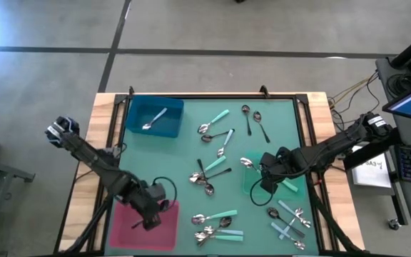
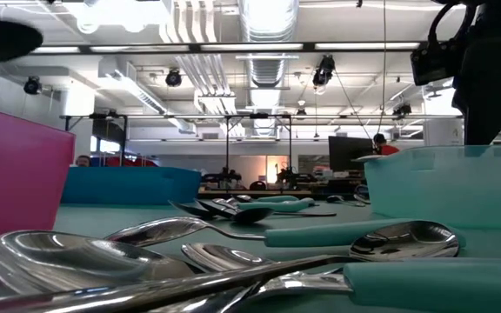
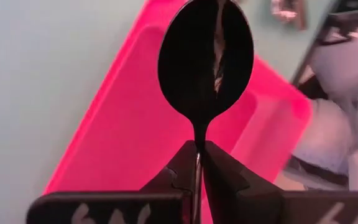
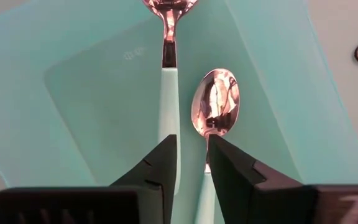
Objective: Sort silverware by color (type)
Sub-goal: Put the black spoon into the pink bin
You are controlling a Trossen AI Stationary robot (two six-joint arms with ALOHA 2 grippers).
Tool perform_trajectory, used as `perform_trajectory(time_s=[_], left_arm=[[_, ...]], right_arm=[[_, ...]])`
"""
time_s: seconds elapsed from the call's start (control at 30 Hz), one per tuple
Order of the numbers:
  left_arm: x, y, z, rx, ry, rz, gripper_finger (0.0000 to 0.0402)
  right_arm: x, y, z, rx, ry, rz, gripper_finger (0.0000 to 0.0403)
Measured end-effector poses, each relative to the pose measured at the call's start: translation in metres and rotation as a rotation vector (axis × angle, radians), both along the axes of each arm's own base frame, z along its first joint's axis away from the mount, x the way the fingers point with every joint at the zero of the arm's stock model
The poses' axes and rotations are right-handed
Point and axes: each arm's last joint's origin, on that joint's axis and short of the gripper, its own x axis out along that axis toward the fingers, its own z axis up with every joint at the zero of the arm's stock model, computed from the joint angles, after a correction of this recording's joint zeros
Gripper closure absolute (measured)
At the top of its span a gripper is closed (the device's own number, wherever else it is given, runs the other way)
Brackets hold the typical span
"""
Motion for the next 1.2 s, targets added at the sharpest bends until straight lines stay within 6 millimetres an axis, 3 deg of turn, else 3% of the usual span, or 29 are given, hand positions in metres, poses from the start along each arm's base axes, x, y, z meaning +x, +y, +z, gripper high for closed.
perform_trajectory(time_s=[0.23, 0.47, 0.67, 0.87, 1.2], left_arm=[[-0.003, 0.001, -0.007, 0.006, 0.019, 0.039, 0.0342], [0.006, 0.001, -0.004, 0.094, -0.145, -0.163, 0.0288], [0.029, 0.030, 0.001, 0.304, -0.275, -0.257, 0.0272], [0.062, 0.066, -0.006, 0.421, -0.343, -0.356, 0.0273], [0.098, 0.088, -0.038, 0.607, -0.378, -0.769, 0.0277]], right_arm=[[0.000, 0.000, 0.000, 0.002, -0.004, 0.000, 0.0316], [0.001, 0.001, 0.000, 0.003, -0.012, 0.009, 0.0323], [0.002, 0.001, 0.000, 0.006, -0.022, 0.014, 0.0317], [0.002, 0.001, 0.000, 0.015, -0.027, -0.019, 0.0321], [0.004, 0.001, 0.001, 0.017, -0.040, -0.020, 0.0325]])
